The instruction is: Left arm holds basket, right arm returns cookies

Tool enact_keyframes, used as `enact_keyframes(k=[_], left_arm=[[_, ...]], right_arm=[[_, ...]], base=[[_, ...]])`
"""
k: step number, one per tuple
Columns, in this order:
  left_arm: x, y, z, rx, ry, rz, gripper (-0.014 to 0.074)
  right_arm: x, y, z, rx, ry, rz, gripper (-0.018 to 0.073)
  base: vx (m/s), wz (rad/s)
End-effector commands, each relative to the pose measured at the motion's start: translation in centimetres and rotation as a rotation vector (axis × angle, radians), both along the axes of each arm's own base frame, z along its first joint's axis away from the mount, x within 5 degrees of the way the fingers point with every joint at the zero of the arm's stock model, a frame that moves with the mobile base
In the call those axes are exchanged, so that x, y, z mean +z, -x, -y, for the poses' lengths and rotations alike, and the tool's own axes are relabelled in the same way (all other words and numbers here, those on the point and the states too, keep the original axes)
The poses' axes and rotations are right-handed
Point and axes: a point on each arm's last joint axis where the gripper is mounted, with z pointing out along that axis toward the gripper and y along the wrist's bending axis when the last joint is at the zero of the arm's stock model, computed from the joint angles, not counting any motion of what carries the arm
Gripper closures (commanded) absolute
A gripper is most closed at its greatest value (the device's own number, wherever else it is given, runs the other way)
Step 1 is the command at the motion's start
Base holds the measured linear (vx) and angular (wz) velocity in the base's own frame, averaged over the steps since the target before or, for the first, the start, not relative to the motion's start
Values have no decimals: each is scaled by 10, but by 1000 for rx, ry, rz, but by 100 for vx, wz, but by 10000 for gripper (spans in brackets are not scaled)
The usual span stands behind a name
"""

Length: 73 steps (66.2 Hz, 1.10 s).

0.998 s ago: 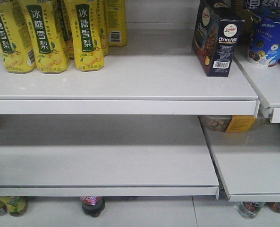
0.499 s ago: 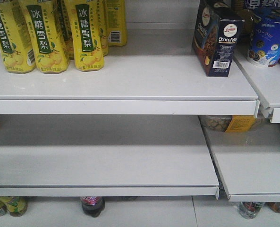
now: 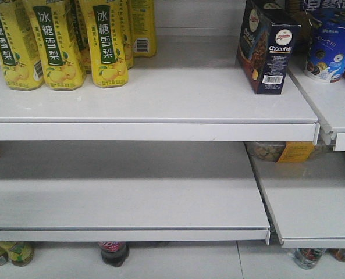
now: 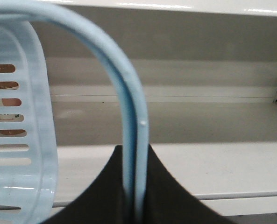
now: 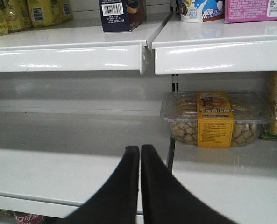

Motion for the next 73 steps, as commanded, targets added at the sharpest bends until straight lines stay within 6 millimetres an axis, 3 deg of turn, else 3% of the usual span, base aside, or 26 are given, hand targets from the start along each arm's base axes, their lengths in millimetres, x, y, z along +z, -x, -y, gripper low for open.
enact_keyframes(k=[1, 73], left_arm=[[6, 0, 0, 0, -7, 108, 603], [5, 0, 0, 1, -9, 90, 603]], right_arm=[[13, 0, -2, 23, 11, 77, 568], [13, 0, -2, 23, 11, 77, 568]], base=[[0, 0], [0, 0]])
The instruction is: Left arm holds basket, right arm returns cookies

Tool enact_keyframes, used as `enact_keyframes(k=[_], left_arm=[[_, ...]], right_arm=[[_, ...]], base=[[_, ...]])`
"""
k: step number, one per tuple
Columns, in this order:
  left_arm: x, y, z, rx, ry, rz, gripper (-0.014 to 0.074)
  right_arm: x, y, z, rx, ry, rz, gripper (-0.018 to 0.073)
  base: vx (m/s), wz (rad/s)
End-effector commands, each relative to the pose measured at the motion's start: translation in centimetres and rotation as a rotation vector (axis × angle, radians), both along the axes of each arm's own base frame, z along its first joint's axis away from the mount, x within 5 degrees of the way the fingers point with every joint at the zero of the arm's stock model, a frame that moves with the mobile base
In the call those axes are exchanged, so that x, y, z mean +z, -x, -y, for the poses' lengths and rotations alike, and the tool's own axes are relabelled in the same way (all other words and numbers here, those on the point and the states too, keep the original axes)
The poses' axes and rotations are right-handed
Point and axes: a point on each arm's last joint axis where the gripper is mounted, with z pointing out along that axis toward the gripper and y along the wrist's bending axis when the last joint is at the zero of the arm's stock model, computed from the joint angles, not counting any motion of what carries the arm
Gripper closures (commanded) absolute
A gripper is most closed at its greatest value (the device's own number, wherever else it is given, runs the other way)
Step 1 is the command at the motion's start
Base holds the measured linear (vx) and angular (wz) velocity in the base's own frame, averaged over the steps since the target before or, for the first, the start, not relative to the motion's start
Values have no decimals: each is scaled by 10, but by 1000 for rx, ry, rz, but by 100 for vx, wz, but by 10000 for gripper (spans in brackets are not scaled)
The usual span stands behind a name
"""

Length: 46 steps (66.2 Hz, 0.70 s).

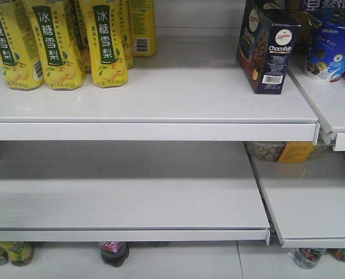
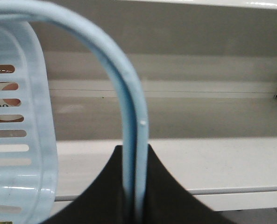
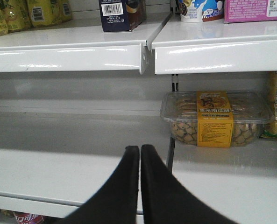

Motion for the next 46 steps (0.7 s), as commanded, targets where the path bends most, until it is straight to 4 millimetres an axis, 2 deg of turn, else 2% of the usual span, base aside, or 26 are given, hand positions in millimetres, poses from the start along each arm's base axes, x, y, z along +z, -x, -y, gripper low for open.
enact_keyframes(k=[1, 16, 33, 46], left_arm=[[6, 0, 0, 0, -10, 108, 603], [6, 0, 0, 0, -10, 108, 603], [6, 0, 0, 0, -10, 108, 603], [6, 0, 0, 0, -10, 108, 603]], right_arm=[[13, 0, -2, 23, 11, 77, 568], [13, 1, -1, 0, 10, 79, 568], [12, 2, 2, -158, 0, 62, 568], [10, 1, -1, -228, 74, 93, 568]], base=[[0, 0], [0, 0], [0, 0], [0, 0]])
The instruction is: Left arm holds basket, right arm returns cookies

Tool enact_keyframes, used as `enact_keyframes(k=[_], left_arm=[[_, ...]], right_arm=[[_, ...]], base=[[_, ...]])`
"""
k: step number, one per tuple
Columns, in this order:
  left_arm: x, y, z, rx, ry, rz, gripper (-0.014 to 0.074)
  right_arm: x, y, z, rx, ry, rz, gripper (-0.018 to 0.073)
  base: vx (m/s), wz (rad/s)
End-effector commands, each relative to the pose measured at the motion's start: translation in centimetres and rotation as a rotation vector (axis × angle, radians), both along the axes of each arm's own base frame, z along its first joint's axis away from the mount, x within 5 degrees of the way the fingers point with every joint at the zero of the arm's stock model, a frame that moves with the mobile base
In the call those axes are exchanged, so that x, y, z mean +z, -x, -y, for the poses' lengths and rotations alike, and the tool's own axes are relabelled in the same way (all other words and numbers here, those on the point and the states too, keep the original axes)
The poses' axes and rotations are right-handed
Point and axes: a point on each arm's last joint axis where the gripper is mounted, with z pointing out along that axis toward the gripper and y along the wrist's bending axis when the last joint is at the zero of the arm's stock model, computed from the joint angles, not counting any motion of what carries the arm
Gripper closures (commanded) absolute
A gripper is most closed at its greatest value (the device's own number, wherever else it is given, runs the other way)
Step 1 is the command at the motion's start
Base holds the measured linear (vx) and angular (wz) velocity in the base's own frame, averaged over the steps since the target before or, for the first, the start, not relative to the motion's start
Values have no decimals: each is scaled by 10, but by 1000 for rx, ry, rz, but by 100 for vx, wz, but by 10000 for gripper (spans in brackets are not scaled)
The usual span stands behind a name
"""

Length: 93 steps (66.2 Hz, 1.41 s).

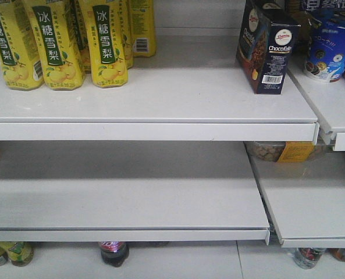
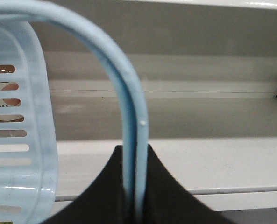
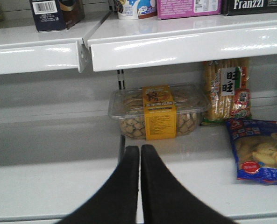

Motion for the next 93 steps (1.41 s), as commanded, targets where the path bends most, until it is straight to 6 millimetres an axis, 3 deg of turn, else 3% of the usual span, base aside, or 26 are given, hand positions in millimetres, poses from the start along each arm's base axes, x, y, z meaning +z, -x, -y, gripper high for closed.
enact_keyframes(k=[1, 18, 28, 93], left_arm=[[6, 0, 0, 0, -10, 108, 603], [6, 0, 0, 0, -10, 107, 603], [6, 0, 0, 0, -10, 107, 603], [6, 0, 0, 0, -10, 107, 603]], right_arm=[[12, -3, -4, 5, 72, 121, 568], [-23, -18, -7, 2, 129, 273, 568], [-42, -21, -10, 55, 180, 251, 568], [-42, -20, -11, 77, 156, 257, 568]], base=[[0, 0], [0, 0], [0, 0], [0, 0]])
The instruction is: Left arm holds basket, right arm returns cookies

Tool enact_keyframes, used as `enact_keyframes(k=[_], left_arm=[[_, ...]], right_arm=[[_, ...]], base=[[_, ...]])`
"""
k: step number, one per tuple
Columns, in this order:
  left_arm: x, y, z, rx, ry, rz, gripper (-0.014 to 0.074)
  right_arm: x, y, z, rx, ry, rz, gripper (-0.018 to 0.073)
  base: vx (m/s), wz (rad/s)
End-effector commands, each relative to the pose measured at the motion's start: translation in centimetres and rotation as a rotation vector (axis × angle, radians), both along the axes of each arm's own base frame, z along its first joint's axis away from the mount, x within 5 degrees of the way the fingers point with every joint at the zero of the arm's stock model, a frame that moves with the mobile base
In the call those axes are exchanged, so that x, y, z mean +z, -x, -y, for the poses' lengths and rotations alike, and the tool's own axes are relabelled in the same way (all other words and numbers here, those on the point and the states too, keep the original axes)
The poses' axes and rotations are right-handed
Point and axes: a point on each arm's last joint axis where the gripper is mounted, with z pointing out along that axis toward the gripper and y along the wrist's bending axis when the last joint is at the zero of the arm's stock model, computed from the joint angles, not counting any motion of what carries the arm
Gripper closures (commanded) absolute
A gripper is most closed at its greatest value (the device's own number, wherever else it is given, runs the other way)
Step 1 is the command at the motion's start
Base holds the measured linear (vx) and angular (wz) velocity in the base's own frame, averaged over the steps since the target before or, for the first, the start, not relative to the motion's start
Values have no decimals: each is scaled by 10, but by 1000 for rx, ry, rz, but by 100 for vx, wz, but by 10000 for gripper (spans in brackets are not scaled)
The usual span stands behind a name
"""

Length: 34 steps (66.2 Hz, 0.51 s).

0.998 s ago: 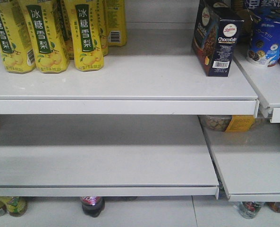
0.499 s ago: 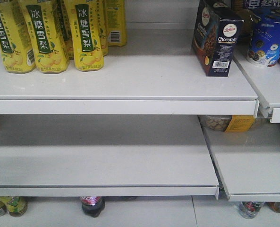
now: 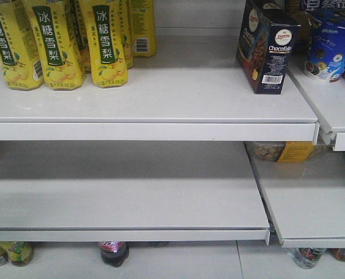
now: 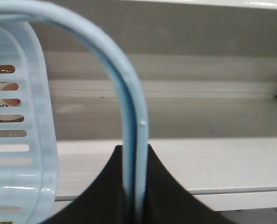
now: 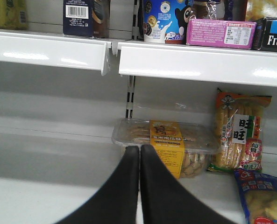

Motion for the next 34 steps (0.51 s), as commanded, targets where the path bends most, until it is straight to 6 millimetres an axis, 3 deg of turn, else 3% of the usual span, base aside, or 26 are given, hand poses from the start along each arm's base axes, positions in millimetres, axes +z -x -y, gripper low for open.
enact_keyframes(k=[1, 34], left_arm=[[6, 0, 0, 0, -10, 107, 603], [6, 0, 0, 0, -11, 107, 603]], right_arm=[[6, 1, -1, 7, -6, 72, 568], [6, 1, -1, 6, -5, 72, 568]], base=[[0, 0], [0, 0]])
